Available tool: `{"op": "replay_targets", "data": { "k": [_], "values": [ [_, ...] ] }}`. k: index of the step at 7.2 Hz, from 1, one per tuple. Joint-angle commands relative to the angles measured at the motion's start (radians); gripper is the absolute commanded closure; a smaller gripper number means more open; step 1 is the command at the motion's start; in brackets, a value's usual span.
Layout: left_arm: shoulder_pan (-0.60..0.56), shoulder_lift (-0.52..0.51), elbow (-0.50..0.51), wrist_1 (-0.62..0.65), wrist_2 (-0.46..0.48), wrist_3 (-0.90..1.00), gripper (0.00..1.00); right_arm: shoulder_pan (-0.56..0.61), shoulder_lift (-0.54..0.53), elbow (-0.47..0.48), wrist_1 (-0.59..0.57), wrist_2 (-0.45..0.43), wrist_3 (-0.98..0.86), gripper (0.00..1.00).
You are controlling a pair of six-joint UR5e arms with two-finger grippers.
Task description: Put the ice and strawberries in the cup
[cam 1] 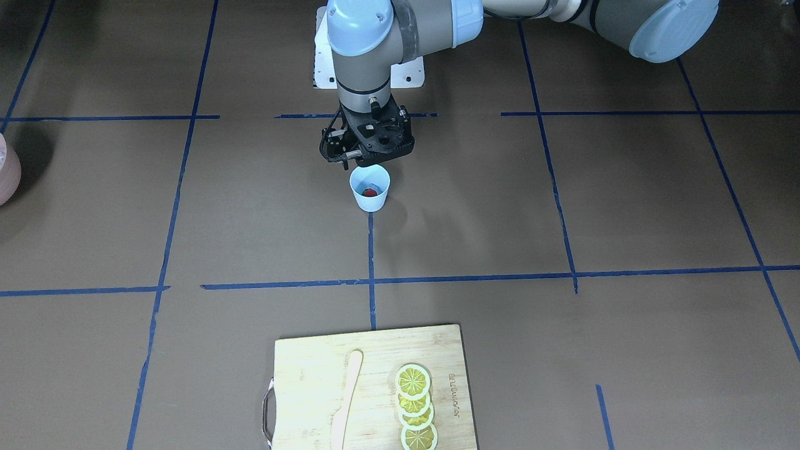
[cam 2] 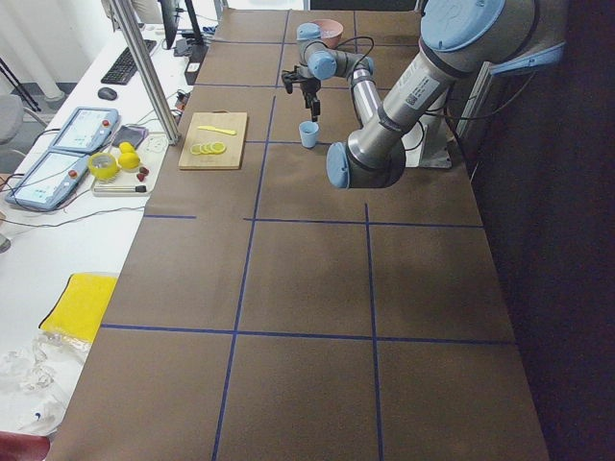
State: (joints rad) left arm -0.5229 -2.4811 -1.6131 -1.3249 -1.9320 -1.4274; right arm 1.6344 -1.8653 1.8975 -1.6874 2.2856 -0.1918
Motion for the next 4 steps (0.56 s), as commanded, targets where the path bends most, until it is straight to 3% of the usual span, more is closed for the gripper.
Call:
{"op": "replay_targets", "data": {
  "k": [1, 4],
  "values": [
    [-0.087, 0.223, -0.178, 0.013, -0.002, 0.317, 0.00, -0.001, 0.002, 0.000, 0.000, 0.000, 0.000, 0.00],
    [-0.346, 0.492, -0.309, 0.021, -0.134, 0.824, 0.00, -0.001, 0.005, 0.000, 0.000, 0.000, 0.002, 0.00]
  ]
}}
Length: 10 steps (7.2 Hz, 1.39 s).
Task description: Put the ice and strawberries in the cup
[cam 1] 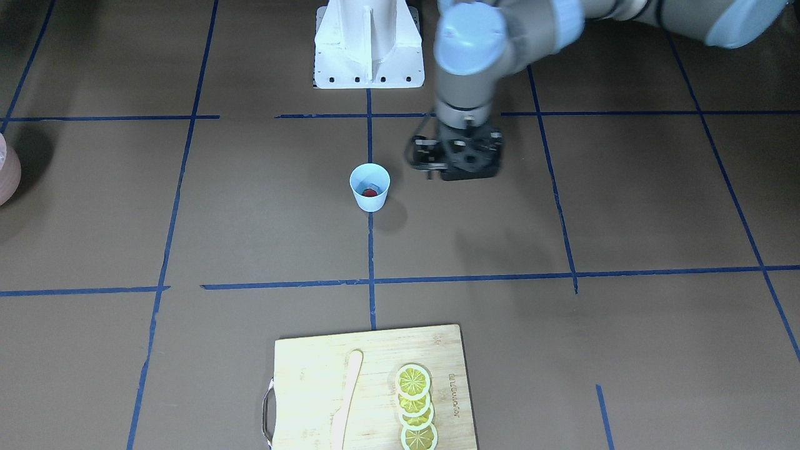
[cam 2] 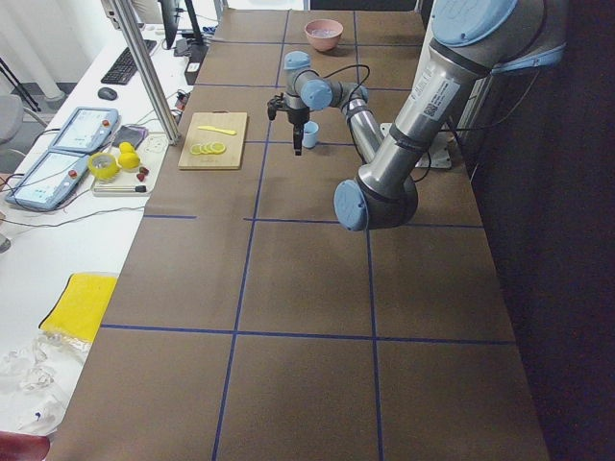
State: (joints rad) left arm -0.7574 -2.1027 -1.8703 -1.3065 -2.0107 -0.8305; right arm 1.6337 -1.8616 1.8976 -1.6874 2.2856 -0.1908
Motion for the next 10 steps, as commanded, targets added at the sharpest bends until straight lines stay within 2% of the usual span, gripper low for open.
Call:
{"op": "replay_targets", "data": {
  "k": [1, 3, 4, 6, 7, 8, 10],
  "values": [
    [-0.245, 0.207, -0.059, 0.001, -0.139, 0.422, 0.00, 0.000, 0.004, 0.000, 0.000, 0.000, 0.001, 0.00],
    [-0.499, 0.336, -0.014, 0.000, -0.222, 0.803, 0.00, 0.000, 0.006, 0.000, 0.000, 0.000, 0.001, 0.00],
    [-0.569, 0.384, 0.035, -0.007, -0.253, 0.933, 0.00, 0.000, 0.007, 0.000, 0.000, 0.000, 0.001, 0.00],
    [-0.763, 0.478, 0.071, -0.008, -0.258, 0.982, 0.00, 0.000, 0.050, -0.012, -0.002, 0.000, -0.004, 0.00],
    [-0.871, 0.507, 0.127, -0.035, -0.282, 0.993, 0.00, -0.002, 0.080, -0.026, -0.005, 0.003, -0.007, 0.00],
    [-0.888, 0.523, 0.163, -0.066, -0.360, 0.993, 0.00, -0.002, 0.122, -0.055, -0.006, 0.006, -0.009, 0.00],
    [-0.895, 0.547, 0.187, -0.071, -0.387, 0.984, 0.00, -0.002, 0.188, -0.133, -0.003, 0.003, -0.010, 0.00]
  ]
}}
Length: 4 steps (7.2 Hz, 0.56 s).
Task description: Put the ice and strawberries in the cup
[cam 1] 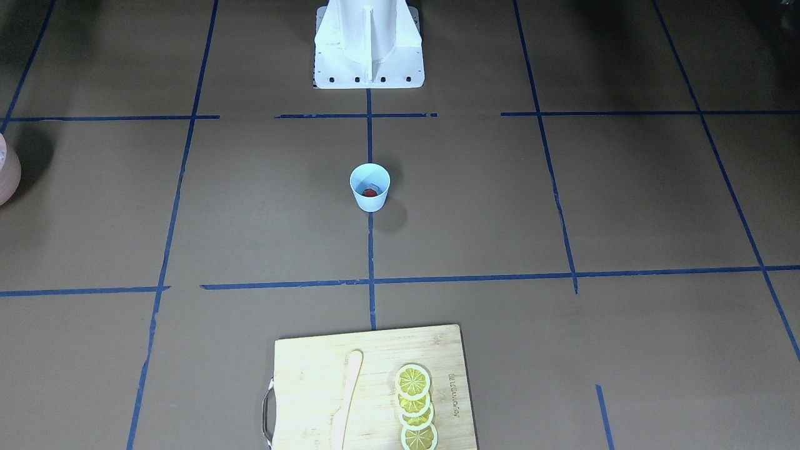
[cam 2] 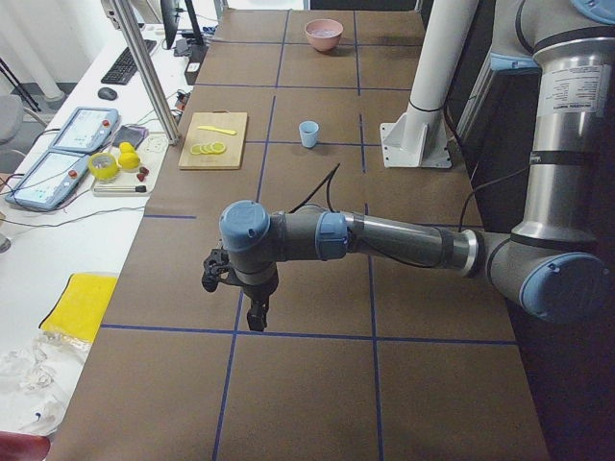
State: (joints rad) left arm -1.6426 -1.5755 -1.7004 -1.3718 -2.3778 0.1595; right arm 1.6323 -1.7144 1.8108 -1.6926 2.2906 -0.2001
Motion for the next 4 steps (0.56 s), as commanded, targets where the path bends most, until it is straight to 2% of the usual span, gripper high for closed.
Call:
{"op": "replay_targets", "data": {
  "k": [1, 4],
  "values": [
    [-0.009, 0.026, 0.009, -0.006, -0.018, -0.003, 0.00, 0.000, 0.042, -0.047, 0.004, -0.002, 0.004, 0.00],
    [-0.009, 0.034, 0.005, -0.007, -0.003, 0.000, 0.00, 0.001, 0.041, -0.042, 0.004, -0.002, 0.007, 0.00]
  ]
}}
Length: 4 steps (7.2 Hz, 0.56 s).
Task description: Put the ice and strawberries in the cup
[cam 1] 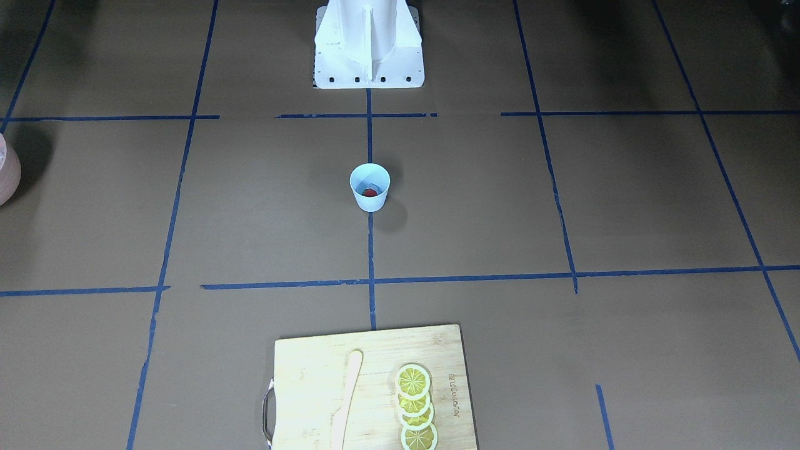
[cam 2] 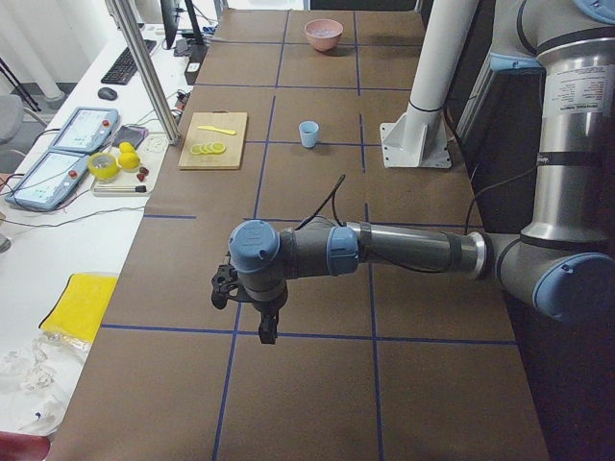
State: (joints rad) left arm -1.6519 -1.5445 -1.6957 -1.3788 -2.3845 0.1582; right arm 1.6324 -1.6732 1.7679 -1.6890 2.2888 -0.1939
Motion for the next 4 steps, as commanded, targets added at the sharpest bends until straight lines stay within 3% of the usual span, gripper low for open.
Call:
{"op": "replay_targets", "data": {
  "k": [1, 4],
  "values": [
    [0.000, 0.003, 0.001, 0.000, 0.004, 0.003, 0.00, 0.000, -0.003, -0.001, 0.000, 0.000, 0.001, 0.00],
    [0.000, 0.003, 0.013, 0.001, 0.004, -0.003, 0.00, 0.001, -0.013, 0.005, 0.002, -0.002, 0.001, 0.00]
  ]
}}
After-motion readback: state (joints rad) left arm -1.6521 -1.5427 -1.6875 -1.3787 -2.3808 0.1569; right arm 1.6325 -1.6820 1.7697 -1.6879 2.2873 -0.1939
